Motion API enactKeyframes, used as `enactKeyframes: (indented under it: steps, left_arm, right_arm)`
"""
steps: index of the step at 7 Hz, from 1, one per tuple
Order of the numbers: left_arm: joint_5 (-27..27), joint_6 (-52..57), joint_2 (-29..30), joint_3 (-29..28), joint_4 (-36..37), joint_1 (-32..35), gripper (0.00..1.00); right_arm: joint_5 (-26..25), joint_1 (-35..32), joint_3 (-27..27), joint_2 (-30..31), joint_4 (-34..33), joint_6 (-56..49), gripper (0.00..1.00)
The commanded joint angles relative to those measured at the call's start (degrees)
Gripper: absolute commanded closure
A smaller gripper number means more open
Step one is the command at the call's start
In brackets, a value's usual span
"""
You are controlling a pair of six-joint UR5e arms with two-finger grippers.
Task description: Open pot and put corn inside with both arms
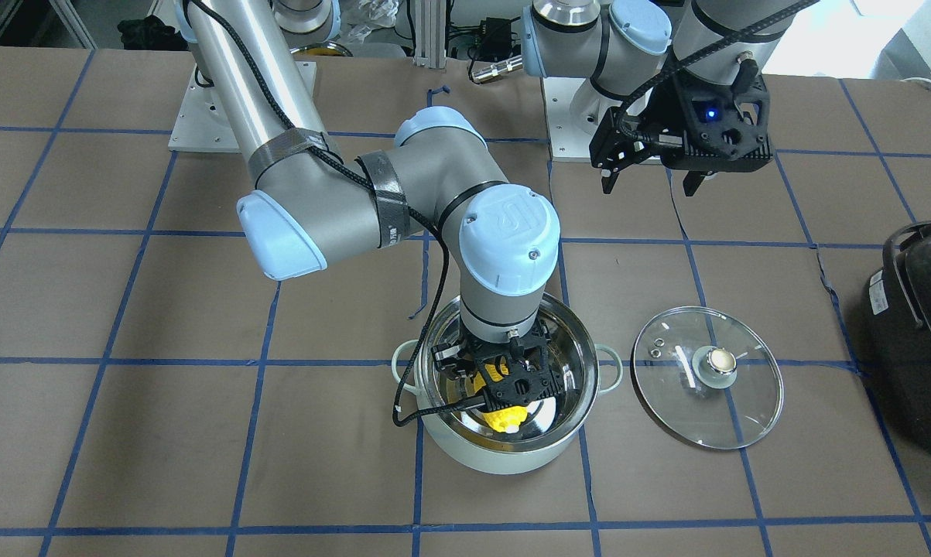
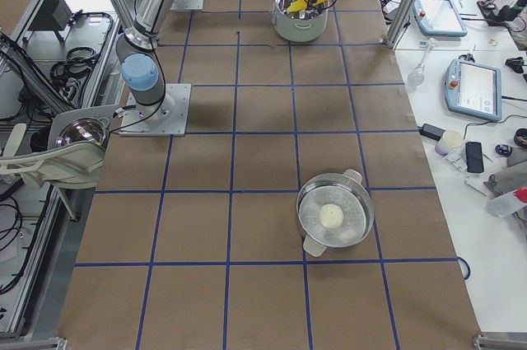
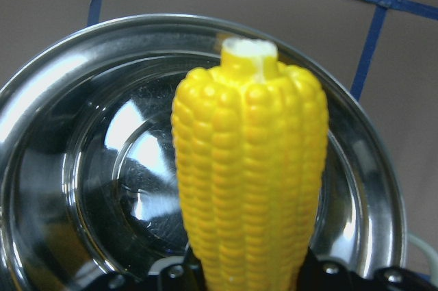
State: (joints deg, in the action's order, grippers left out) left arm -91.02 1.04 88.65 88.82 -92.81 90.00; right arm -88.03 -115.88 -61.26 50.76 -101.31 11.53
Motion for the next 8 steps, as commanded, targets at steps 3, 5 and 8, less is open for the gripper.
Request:
enactKeyframes:
  steps: [3, 5, 8]
  left_arm:
    - [0.1, 0.0, -0.7, 0.1, -0.1, 0.3, 0.0]
    - [0.2, 0.1, -0.8, 0.2, -0.1, 0.3, 0.0]
    - [0.1, 0.0, -0.8, 0.2, -0.1, 0.3, 0.0]
  right_arm:
    - [-1.0, -0.5, -0.3, 1.3, 0.7, -0.2, 0.0]
    - [-4.7, 3.1, -1.1, 6.3, 0.8, -0.6, 0.0]
    - [-4.6, 14.3, -6.0, 13.0, 3.6, -0.8, 0.0]
